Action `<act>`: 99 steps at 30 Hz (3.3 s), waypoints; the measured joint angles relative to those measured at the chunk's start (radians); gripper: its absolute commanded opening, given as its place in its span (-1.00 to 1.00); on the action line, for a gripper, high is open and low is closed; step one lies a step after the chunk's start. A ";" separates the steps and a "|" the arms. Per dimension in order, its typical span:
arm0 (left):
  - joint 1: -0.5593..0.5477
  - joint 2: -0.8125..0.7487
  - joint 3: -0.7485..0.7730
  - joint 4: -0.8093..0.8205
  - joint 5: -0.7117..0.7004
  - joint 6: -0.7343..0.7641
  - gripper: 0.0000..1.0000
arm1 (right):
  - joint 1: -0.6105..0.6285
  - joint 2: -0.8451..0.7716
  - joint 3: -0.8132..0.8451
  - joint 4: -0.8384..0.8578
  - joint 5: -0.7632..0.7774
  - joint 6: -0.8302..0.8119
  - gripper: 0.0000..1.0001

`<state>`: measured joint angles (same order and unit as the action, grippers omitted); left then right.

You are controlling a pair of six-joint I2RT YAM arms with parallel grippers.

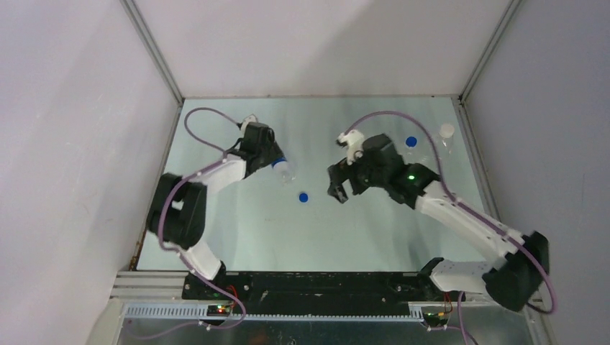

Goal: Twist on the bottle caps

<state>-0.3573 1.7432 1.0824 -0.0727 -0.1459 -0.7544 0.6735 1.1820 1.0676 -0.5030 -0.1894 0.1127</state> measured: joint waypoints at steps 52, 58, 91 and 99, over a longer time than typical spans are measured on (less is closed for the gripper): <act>-0.297 -0.710 -0.409 -0.332 -0.113 0.311 0.14 | 0.053 0.676 0.125 -0.124 0.269 0.154 -0.66; -0.441 -0.517 -0.315 -0.273 -0.105 0.435 0.17 | -0.068 0.519 -0.068 -0.128 0.270 0.181 -0.61; -0.564 -0.148 -0.188 -0.367 -0.172 0.287 0.68 | -0.133 0.346 -0.185 -0.078 0.139 0.224 0.11; -0.564 -0.114 -0.162 -0.410 -0.220 0.263 0.63 | -0.132 0.347 -0.185 -0.078 0.136 0.226 0.09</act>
<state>-0.9215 1.6287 0.9203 -0.4828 -0.3664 -0.4911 0.5419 1.5288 0.8829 -0.5812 -0.0536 0.3389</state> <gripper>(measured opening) 0.827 0.552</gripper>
